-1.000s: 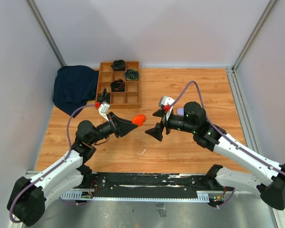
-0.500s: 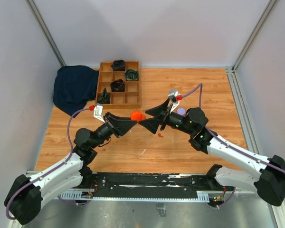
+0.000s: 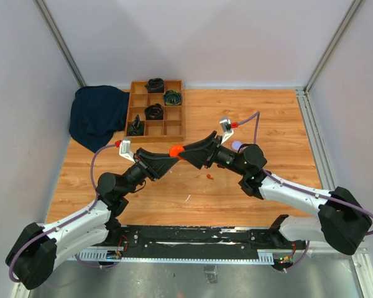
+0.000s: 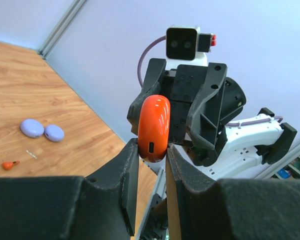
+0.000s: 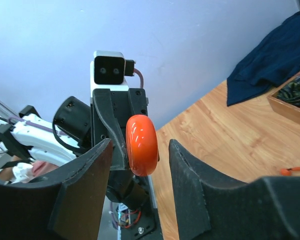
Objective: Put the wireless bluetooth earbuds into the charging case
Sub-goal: Pick up the charging case at the center of the board.
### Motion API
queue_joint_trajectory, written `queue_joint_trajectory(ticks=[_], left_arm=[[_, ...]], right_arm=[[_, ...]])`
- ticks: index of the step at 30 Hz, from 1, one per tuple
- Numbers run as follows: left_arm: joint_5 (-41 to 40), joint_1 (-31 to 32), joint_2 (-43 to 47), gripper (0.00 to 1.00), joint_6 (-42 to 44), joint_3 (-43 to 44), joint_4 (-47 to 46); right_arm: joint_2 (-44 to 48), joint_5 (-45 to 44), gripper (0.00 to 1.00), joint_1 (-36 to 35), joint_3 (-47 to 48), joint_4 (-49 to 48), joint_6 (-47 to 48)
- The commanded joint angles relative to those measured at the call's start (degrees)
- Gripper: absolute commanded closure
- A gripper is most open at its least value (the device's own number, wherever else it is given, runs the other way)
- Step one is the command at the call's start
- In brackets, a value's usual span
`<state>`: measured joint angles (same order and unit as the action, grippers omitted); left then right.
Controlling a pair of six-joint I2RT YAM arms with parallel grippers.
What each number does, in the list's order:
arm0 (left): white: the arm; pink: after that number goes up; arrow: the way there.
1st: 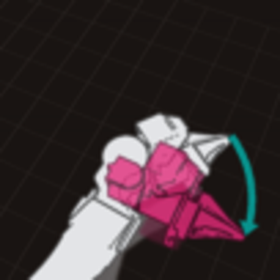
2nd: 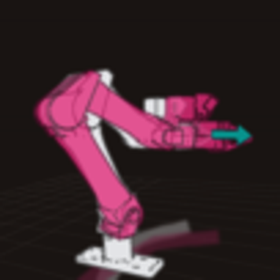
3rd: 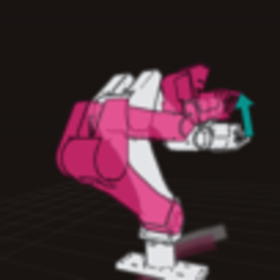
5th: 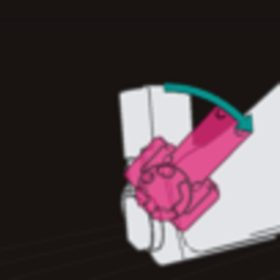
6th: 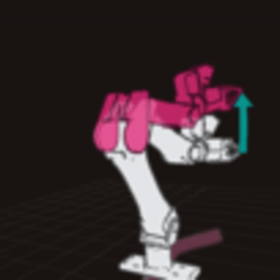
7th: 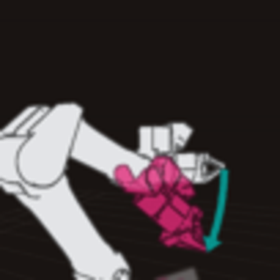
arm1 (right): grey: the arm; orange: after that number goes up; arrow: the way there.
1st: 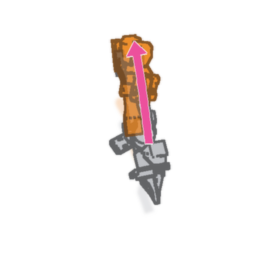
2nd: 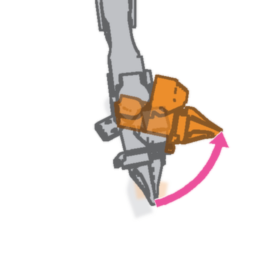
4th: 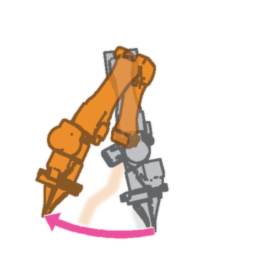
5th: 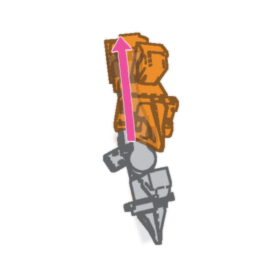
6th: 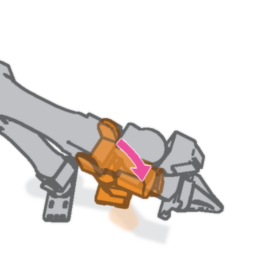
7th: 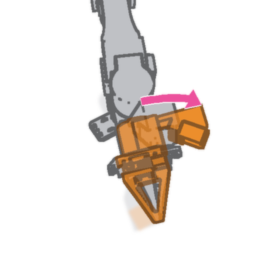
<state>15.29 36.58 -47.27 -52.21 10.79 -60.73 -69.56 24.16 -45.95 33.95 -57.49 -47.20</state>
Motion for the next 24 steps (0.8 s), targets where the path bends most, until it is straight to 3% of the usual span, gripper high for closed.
queue_joint_trajectory(ticks=[1,8,14,21,24], left_arm=[[-1.23,0.42,-0.30,1.00,-1.01,-0.66,-5.71],[-0.90,0.42,-1.63,0.95,-1.99,-1.08,-7.72],[-0.47,0.42,-1.25,0.71,-0.83,-1.63,-7.21],[1.21,0.42,1.99,0.42,4.23,-1.68,-2.18],[4.17,0.42,3.96,0.36,9.95,0.47,4.15]], right_arm=[[-1.83,2.54,0.53,0.60,0.11,-10.30,-4.70],[-4.35,4.93,0.71,0.55,0.73,-14.66,-6.41],[-2.26,6.37,0.86,1.43,0.98,-11.01,-3.24],[4.61,12.45,0.96,2.95,5.91,8.97,7.59],[7.30,15.78,0.98,3.98,9.96,22.18,13.81]])
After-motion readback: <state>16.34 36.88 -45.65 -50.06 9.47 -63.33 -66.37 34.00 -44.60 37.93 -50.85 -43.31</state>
